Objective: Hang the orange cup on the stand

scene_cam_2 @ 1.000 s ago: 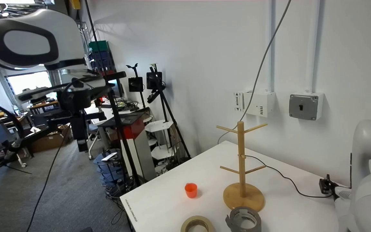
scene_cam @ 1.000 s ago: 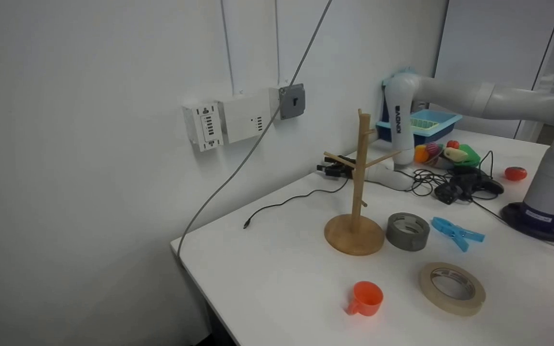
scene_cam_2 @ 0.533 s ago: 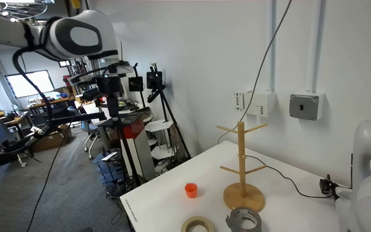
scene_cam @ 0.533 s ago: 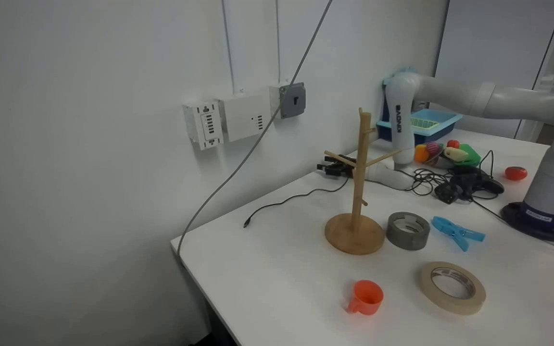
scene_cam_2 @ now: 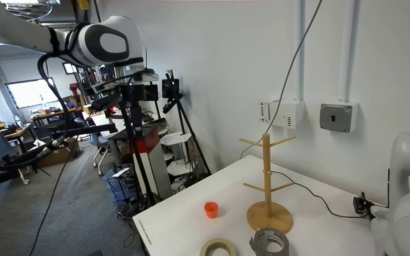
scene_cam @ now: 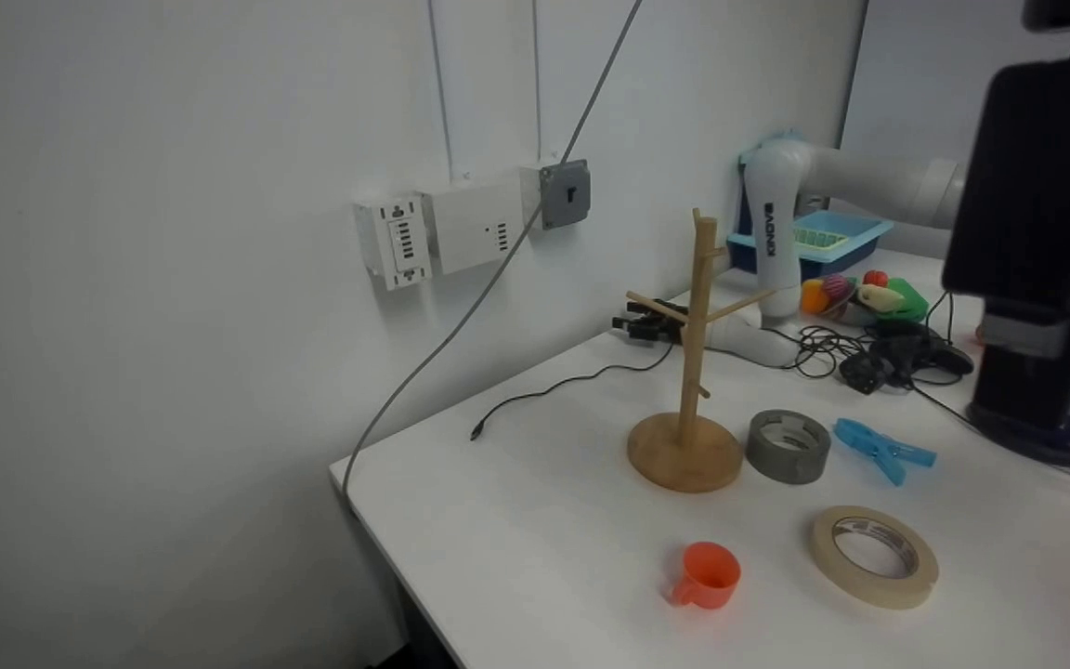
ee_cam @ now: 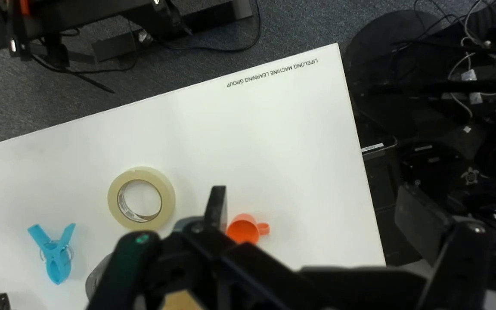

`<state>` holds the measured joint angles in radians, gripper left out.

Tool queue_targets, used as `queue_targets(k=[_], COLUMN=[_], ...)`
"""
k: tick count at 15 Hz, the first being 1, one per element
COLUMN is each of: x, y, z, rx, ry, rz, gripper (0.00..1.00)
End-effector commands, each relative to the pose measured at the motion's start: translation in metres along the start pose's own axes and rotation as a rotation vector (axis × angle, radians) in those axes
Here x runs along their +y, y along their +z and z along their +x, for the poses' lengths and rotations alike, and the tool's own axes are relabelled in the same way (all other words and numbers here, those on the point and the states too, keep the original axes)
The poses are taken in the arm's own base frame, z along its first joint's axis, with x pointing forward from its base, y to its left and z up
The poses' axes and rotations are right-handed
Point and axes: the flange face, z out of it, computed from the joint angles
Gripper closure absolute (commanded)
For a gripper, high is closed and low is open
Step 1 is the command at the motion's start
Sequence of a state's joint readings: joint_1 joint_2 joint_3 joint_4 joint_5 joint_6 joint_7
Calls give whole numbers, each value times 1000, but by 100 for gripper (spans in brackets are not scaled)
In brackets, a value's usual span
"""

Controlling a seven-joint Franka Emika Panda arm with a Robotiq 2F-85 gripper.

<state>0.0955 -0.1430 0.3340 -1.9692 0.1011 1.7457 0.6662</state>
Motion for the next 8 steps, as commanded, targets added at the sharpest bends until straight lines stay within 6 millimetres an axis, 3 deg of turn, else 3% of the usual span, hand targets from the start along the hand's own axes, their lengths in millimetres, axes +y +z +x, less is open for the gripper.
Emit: queue_targets(k=[1,8], x=[1,28], y=[21,94], z=[27,97], rx=[11,44], ry=[94,330], rz=[-10,51], gripper=[0,0])
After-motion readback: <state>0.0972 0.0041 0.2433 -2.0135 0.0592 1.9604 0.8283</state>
